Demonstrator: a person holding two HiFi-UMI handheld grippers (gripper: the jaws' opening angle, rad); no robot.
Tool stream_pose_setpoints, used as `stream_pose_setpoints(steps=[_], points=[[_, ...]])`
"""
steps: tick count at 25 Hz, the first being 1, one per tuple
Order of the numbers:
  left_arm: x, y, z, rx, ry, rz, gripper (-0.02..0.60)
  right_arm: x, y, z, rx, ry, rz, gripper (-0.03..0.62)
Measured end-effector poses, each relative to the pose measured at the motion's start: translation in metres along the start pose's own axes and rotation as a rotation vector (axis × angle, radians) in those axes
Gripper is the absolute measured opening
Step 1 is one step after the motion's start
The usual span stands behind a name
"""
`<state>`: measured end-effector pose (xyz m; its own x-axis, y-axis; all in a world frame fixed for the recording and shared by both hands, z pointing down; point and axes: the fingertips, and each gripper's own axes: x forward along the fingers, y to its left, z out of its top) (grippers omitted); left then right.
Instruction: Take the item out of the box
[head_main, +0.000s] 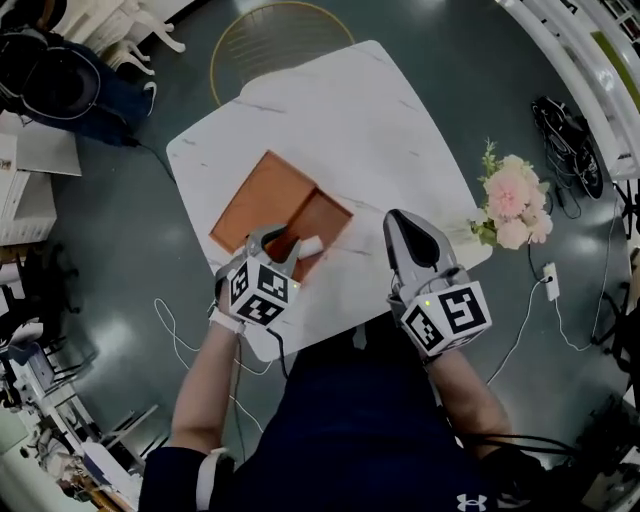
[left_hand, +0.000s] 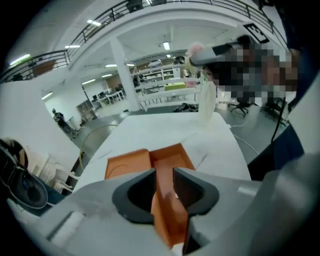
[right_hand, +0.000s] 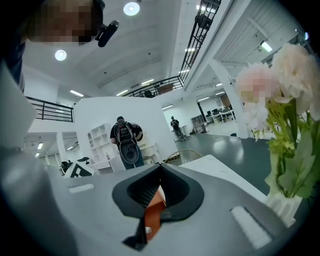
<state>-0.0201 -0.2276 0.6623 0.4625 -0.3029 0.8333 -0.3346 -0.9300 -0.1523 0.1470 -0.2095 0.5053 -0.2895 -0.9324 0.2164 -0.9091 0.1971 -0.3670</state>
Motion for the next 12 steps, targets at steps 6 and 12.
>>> stream_pose_setpoints(steps=[6,12], points=[[0.040,-0.042,-0.035,0.224,0.225,-0.180,0.164,0.001,0.004,-0.014,-0.016,0.020,0.002,0.003],[0.064,-0.055,-0.059,0.274,0.354,-0.240,0.170,-0.001,0.000,-0.024,0.011,0.033,-0.006,0.003]])
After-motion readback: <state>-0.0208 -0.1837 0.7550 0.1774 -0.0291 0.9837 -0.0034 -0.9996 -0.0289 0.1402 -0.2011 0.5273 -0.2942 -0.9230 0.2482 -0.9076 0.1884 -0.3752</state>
